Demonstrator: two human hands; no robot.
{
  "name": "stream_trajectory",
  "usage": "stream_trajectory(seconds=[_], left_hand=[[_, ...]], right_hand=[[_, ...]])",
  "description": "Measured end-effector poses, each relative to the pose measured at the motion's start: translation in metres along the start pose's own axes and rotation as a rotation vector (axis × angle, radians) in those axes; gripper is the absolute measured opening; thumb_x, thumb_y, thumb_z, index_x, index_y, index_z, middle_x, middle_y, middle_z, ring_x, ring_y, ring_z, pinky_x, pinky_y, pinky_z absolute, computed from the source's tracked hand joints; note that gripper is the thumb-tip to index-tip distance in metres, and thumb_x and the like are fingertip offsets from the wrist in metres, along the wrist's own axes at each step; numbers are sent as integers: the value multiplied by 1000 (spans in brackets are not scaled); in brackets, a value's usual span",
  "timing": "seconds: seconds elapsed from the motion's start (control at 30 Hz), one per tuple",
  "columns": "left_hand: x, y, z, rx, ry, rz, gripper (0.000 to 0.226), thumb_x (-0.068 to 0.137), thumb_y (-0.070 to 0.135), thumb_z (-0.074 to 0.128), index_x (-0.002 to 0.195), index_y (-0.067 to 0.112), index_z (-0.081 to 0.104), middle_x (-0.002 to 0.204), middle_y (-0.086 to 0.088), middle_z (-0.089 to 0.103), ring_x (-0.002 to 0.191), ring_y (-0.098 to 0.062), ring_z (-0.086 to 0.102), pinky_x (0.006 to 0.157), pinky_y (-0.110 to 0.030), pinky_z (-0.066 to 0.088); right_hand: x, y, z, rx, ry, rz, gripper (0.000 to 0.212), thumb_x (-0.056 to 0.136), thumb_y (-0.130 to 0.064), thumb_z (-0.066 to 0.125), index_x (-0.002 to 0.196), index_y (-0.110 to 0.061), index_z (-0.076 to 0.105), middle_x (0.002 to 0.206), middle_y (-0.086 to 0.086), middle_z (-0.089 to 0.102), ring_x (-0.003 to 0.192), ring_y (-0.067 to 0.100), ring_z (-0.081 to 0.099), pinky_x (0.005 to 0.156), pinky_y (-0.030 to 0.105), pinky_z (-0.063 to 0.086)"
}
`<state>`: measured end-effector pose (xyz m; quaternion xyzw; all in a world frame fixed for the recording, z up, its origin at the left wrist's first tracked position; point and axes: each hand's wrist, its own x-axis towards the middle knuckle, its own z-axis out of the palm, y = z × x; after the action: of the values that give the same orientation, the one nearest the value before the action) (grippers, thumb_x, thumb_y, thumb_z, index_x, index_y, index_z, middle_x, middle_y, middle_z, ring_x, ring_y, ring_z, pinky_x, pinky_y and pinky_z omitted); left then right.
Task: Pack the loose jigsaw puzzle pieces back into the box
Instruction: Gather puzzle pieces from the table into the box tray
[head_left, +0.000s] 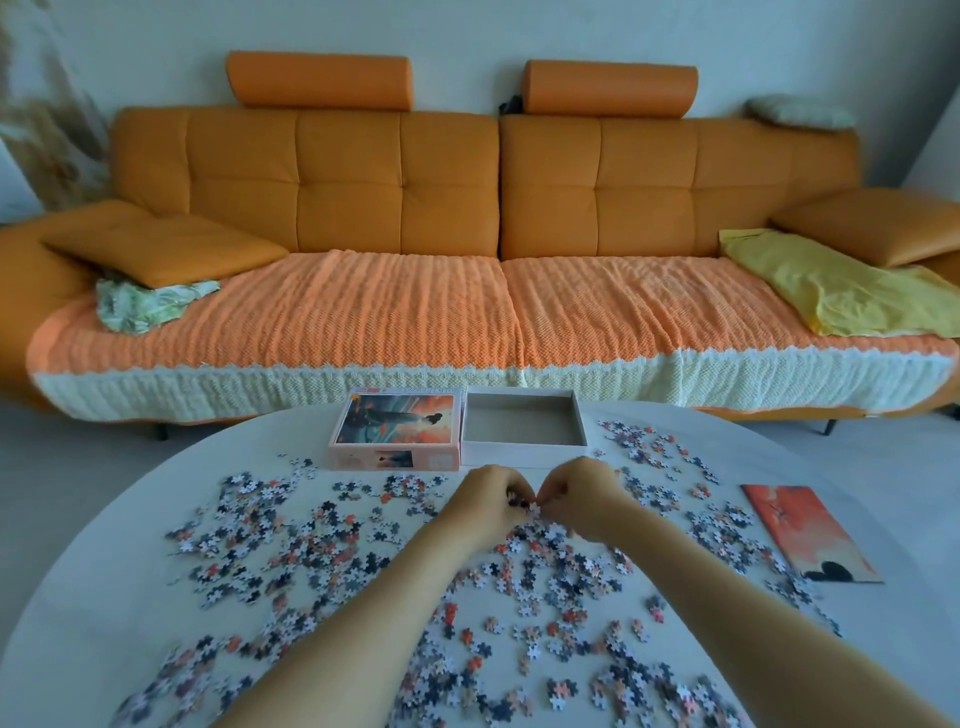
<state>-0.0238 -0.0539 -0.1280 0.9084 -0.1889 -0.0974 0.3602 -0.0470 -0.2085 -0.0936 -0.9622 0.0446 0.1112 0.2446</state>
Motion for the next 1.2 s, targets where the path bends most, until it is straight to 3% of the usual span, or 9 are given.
stream_trajectory(seconds=[0.13,0.37,0.47,0.57,0.73,0.8,0.9,1.07,1.2], left_hand=[[32,14,-28,-82,72,19,13,87,20,70,100,18,71,101,5,67,93,-12,59,81,-25,42],[93,21,-52,-82,134,16,9,89,17,66,94,15,72,100,-2,66,91,-18,58,78,-30,42],[110,8,-44,16,93,-19,16,93,15,56,83,9,68,79,-5,60,70,-25,52,62,-32,37],[117,-5,-35,108,51,-41,32,96,4,42,64,9,45,61,-8,32,58,-20,28,58,-35,22],[109,-12,-32,157,13,18,45,101,15,44,56,16,41,59,-16,39,51,-21,31,55,-34,24],[101,-15,-31,246,26,51,37,101,22,44,66,15,53,79,-16,52,57,-22,44,56,-33,32],[84,-15,-27,387,67,119,30,102,31,41,89,15,63,90,-1,46,76,-22,52,64,-33,42],[58,-12,-23,360,-9,99,32,101,32,43,127,24,61,120,0,58,108,-22,56,88,-40,50],[29,-1,-19,367,-63,92,36,100,28,45,134,23,56,129,-2,60,110,-24,59,89,-38,51]], right_hand=[[27,-5,-33,103,96,-13,3,84,-17,73,82,-18,75,68,0,68,53,16,63,49,21,53],[84,-16,-51,-28,217,-142,11,88,-18,66,92,-20,76,67,-9,55,65,13,48,49,19,34],[100,-9,-41,21,146,-136,19,94,-19,61,105,-25,74,78,3,67,65,18,50,54,26,39],[108,-2,-31,-80,15,-146,33,103,-17,42,126,-29,63,78,2,64,55,16,44,50,28,34],[104,5,-31,6,134,-169,27,100,-17,47,112,-20,71,86,3,70,61,19,57,57,34,50],[96,6,-31,-57,121,-208,27,100,-22,47,100,-20,73,79,0,69,66,19,58,57,33,49],[81,7,-25,-145,49,-242,33,103,-28,41,80,-21,64,67,-6,56,62,13,50,51,23,35],[60,16,-18,-228,15,-232,29,102,-26,40,94,-20,67,78,2,64,70,21,58,56,31,43],[31,21,-16,-237,27,-205,28,100,-19,39,83,-20,62,78,6,63,69,24,60,56,32,45]])
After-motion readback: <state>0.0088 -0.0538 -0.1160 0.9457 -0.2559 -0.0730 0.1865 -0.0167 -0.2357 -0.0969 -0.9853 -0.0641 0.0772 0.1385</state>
